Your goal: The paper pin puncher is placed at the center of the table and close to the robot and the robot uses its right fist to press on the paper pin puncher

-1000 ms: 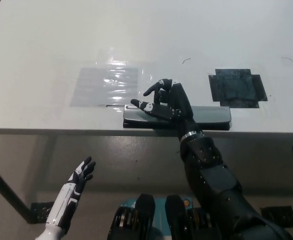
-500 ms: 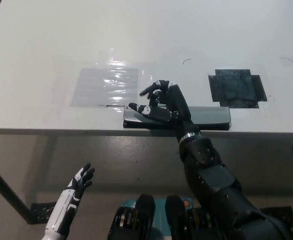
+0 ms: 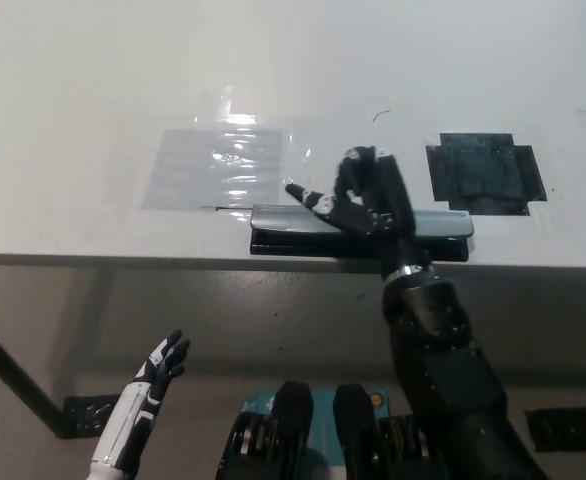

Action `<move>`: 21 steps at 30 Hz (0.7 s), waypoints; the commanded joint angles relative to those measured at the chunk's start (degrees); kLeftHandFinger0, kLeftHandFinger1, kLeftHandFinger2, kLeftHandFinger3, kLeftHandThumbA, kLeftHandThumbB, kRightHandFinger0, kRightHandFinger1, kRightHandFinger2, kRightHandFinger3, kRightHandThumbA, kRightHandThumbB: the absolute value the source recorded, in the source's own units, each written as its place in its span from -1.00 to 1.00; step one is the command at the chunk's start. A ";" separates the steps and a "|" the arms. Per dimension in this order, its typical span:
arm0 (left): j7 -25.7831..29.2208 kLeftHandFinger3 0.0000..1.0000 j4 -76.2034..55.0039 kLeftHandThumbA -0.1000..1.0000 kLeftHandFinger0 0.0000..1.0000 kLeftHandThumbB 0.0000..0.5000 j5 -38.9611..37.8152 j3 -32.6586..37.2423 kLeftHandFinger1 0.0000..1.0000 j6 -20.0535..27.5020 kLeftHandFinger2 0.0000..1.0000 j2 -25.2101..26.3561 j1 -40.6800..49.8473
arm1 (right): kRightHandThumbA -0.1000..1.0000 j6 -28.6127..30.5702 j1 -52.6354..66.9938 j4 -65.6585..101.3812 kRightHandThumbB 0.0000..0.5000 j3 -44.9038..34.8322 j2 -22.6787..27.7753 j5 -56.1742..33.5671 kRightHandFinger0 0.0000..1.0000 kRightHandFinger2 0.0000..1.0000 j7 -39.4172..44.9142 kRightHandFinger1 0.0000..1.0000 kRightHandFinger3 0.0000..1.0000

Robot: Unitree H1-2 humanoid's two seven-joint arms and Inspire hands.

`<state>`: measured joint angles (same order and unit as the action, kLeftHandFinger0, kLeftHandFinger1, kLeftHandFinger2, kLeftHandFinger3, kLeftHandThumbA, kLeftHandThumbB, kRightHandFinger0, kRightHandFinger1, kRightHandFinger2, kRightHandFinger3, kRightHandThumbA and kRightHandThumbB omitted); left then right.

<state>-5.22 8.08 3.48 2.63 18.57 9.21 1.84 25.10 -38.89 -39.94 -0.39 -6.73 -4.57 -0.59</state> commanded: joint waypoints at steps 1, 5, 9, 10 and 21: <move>-0.19 1.00 -2.17 1.00 1.00 0.02 0.70 -0.16 1.00 1.66 1.00 0.94 -1.94 | 1.00 -26.96 -0.80 55.22 -0.30 -0.30 4.63 -15.43 -1.00 -1.00 -0.40 -1.00 -1.00; -0.20 1.00 -2.28 1.00 1.00 0.03 0.99 -0.17 1.00 1.49 1.00 1.18 -2.28 | 1.00 -30.60 1.15 68.66 -0.16 0.68 9.04 -17.60 -1.00 -1.00 -1.09 -1.00 -1.00; -0.54 1.00 -2.29 1.00 1.00 0.05 0.61 -0.10 1.00 1.11 1.00 1.26 -2.72 | 1.00 -33.49 6.06 77.79 -0.07 2.51 11.71 -17.57 -1.00 -1.00 -1.04 -1.00 -1.00; -0.56 1.00 -2.26 1.00 1.00 0.06 0.73 -0.09 1.00 1.06 1.00 1.35 -2.89 | 1.00 -32.74 7.97 79.01 -0.13 3.02 12.19 -16.53 -1.00 -1.00 -0.30 -1.00 -1.00; -0.74 1.00 -2.60 1.00 1.00 0.01 0.37 -0.05 1.00 0.69 1.00 1.30 -2.51 | 1.00 -22.43 33.27 77.05 -0.38 5.53 13.83 -12.08 -1.00 -1.00 4.67 -1.00 -1.00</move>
<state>-5.22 8.19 3.49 2.62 18.07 9.23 1.48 12.87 -18.59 0.31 0.70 0.93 -7.90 -0.62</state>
